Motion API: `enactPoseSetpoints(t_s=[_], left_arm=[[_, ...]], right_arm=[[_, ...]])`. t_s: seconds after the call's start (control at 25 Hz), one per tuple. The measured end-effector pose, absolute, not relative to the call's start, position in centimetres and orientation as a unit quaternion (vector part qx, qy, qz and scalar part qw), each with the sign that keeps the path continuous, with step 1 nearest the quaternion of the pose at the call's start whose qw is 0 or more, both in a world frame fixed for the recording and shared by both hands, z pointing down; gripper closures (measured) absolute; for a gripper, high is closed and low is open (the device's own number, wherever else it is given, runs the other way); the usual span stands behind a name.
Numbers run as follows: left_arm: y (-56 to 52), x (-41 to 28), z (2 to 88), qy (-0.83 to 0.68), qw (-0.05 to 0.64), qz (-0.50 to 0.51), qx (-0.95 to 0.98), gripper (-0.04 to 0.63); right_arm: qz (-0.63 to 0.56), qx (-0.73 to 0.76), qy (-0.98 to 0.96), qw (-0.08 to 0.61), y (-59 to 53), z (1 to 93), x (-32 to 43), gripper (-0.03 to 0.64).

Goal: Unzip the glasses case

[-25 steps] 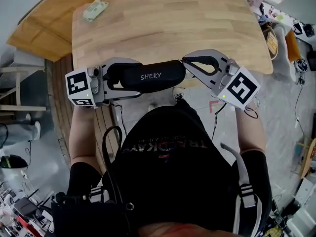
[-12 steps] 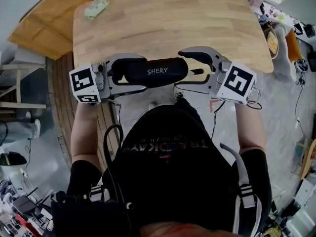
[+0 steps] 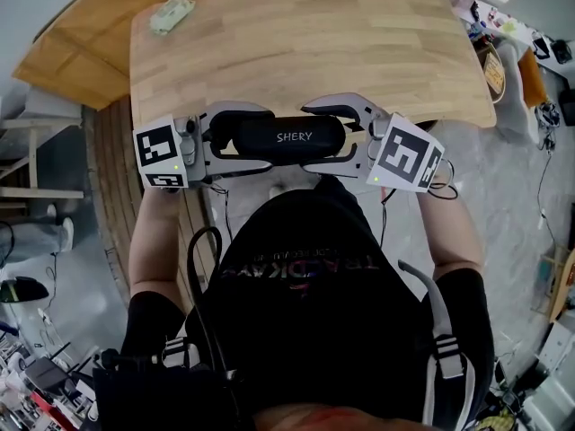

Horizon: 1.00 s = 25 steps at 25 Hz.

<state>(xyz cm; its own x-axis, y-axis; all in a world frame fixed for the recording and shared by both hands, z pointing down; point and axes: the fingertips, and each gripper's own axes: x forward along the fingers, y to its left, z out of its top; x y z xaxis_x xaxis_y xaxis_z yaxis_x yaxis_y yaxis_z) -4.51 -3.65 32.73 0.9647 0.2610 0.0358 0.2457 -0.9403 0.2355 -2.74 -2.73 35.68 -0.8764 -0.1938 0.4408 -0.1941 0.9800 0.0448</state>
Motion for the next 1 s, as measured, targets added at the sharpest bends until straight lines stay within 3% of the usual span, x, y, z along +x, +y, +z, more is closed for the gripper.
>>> enactPoseSetpoints(t_s=[0.56,0.68,0.76,0.84,0.88,1.0], left_arm=[[-3.5,-5.0,34.6,0.116,0.134,0.034,0.984,0.282],[-5.0,-6.6,35.1,0.075,0.145,0.032,0.986,0.288],[-6.2,-7.0,36.1,0.031,0.144,0.046,0.988,0.375],[-7.8,-7.0,37.9,-0.031,0.146,0.073,0.986,0.544],[-8.4,-6.8,39.1,-0.058,0.151,0.087,0.983,0.583],[-8.9,-5.9,41.6,-0.09,0.169,0.112,0.975,0.583]], right_arm=[[0.001,0.083,-0.959,0.272,-0.9,38.0,0.7,0.319],[0.026,0.129,-0.961,0.243,-2.5,38.2,3.3,0.319],[0.064,0.182,-0.957,0.217,-4.3,38.9,5.3,0.319],[0.091,0.22,-0.95,0.202,-6.2,40.0,7.2,0.319],[0.102,0.236,-0.946,0.197,-7.1,40.6,8.0,0.319],[0.127,0.272,-0.934,0.192,-9.5,42.7,9.9,0.319]])
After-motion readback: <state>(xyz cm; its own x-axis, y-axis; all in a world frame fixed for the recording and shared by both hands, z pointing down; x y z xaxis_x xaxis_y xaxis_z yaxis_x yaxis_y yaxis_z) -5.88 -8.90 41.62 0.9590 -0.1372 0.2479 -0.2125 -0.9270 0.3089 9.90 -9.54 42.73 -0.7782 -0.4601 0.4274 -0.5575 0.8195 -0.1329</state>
